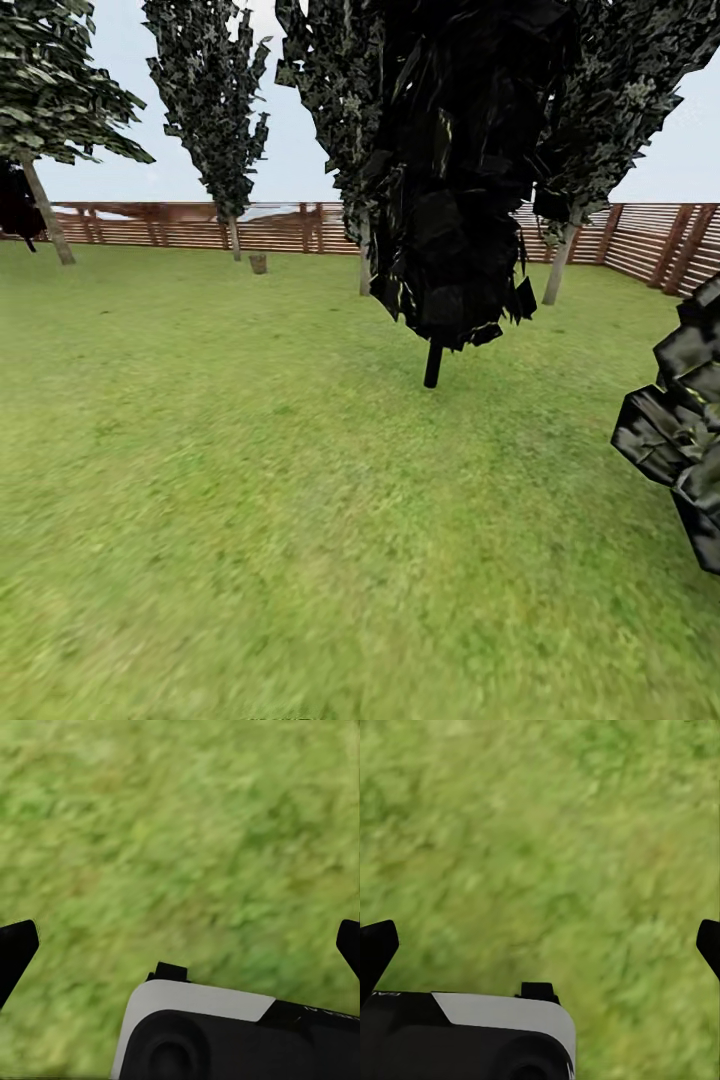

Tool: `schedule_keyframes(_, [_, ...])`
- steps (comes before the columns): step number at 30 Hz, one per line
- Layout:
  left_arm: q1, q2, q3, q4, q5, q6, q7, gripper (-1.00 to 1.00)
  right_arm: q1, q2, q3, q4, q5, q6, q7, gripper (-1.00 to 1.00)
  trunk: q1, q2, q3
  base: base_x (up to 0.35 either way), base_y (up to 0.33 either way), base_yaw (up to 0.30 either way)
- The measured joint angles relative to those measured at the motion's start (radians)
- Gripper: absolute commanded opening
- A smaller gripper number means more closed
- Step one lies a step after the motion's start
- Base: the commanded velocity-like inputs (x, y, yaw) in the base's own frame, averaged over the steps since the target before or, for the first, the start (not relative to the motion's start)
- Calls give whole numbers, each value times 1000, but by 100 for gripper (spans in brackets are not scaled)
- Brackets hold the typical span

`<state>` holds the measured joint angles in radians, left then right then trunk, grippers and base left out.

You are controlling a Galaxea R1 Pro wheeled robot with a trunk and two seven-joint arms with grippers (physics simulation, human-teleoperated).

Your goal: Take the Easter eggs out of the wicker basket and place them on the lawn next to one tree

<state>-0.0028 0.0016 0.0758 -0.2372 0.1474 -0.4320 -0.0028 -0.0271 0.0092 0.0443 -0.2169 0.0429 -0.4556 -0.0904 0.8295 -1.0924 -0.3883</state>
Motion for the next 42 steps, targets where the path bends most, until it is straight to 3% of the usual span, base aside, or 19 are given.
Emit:
schedule_keyframes(12, [0,0,-1,0,0,0,0,100,0,0,0,0,0,0,0,100,0,0,-3,64,0,270])
schedule_keyframes(30, [0,1,0,0,-1,1,0,100,0,-1,1,0,0,0,0,100,-1,0,-17,322,85,231])
schedule_keyframes(42, [0,0,0,0,-1,3,0,100,0,-3,1,0,0,0,0,100,-1,0,-18,330,139,34])
